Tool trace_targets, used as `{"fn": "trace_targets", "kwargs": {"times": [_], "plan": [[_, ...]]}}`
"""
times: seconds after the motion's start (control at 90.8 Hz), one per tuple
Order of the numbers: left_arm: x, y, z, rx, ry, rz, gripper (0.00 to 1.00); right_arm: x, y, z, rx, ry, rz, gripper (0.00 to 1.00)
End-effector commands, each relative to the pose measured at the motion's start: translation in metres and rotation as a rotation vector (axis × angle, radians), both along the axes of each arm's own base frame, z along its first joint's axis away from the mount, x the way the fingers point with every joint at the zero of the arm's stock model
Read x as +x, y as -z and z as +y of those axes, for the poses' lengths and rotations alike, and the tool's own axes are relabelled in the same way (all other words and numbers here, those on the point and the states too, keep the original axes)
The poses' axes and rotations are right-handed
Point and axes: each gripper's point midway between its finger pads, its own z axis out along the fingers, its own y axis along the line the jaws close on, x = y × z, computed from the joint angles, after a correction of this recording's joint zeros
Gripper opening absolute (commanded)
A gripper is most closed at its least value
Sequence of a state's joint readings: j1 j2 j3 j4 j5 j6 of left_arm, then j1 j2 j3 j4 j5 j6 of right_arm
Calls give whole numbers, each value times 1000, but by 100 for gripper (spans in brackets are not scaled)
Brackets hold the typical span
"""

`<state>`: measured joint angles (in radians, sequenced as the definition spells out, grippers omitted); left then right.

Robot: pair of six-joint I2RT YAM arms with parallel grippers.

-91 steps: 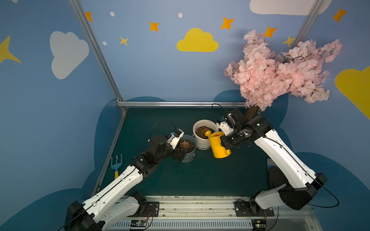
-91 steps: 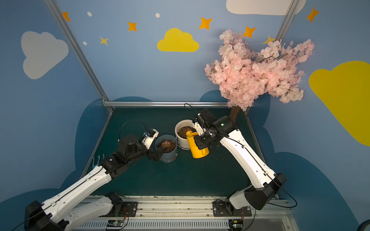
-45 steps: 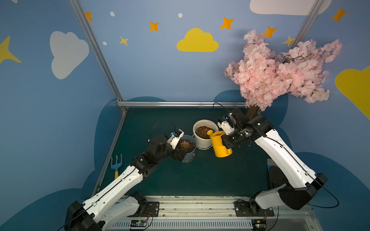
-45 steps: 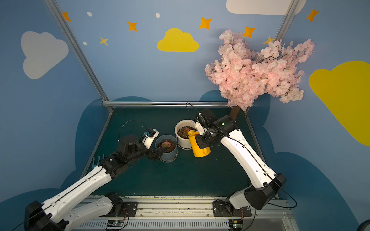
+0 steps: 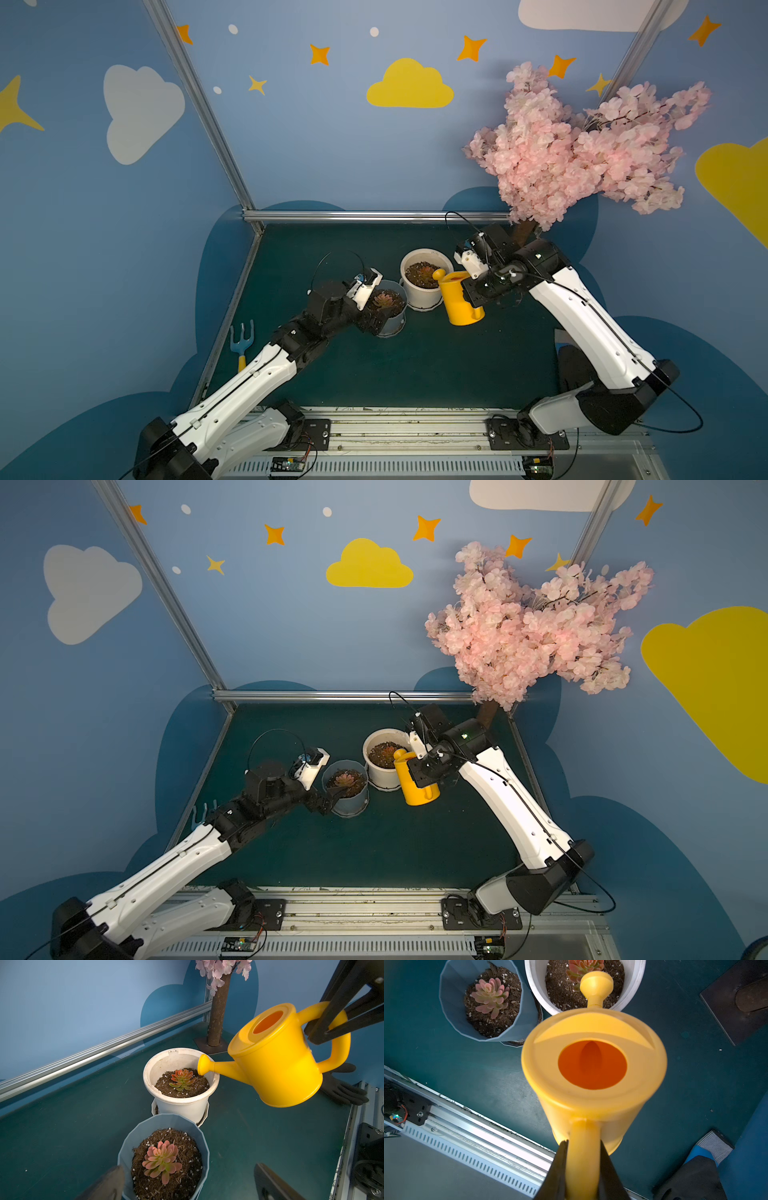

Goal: Water the succulent around the soil edge
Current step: Water the soil of the potted plant with water.

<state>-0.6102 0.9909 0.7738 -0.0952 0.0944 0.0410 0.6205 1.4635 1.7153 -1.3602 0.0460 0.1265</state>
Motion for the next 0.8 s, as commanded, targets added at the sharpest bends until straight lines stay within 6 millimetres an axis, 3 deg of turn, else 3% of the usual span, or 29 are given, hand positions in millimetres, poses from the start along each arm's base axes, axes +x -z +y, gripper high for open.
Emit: {"fn": "trace_targets", "kwargs": {"times": [0.0, 0.793], "plan": [[-1, -2, -2, -5, 12, -17, 100, 5, -7, -3, -9, 1, -18, 0], [-2, -4, -2, -12, 18, -26, 100, 26, -6, -5, -16, 15, -23, 0]]}}
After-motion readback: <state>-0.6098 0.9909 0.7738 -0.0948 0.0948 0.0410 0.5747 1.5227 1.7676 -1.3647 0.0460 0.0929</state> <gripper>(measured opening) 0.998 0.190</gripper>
